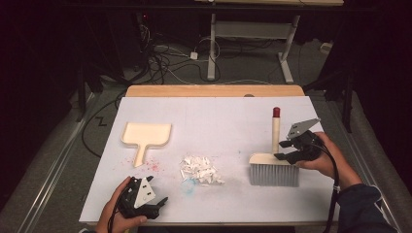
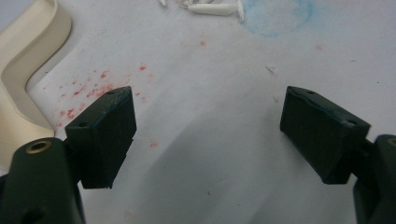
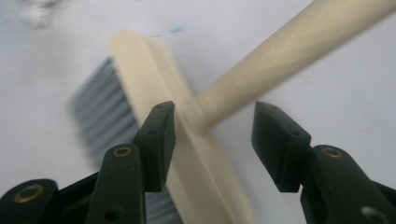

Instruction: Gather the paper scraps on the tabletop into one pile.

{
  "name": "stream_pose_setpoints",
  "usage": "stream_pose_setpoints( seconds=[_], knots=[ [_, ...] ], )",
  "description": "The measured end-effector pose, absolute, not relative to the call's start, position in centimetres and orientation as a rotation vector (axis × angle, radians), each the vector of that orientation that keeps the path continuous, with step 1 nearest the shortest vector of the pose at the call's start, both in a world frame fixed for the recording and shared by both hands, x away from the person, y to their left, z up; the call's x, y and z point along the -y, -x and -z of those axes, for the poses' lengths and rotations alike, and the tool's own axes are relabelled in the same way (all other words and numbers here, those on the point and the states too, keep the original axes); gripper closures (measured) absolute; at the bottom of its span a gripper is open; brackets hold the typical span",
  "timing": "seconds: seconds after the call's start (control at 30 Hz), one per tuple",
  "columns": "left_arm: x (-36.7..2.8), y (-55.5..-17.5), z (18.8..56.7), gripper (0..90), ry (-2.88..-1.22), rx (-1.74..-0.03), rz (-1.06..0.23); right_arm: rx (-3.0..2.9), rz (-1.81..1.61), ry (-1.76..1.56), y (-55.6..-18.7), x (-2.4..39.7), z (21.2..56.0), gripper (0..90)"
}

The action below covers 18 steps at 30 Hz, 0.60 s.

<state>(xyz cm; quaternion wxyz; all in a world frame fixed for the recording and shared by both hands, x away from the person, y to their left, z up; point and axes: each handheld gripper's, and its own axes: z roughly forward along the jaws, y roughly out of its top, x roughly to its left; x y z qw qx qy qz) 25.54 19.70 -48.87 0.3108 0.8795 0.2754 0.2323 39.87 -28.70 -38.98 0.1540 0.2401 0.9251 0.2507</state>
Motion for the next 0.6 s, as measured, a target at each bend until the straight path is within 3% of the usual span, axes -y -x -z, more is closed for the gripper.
stream_pose_setpoints(
  seconds=[0.27, 0.6],
  knots=[
    [-19.79, -25.5, 48.77, 17.6, -2.315, -0.732, -0.617, -2.46, -0.831, -0.806, -40.04, 29.1, 38.55, 44.5],
    [-19.96, -25.53, 48.6, 17.5, -2.304, -0.739, -0.635, -2.251, -0.994, -0.873, -39.15, 28.64, 38.37, 31.6]
  ],
)
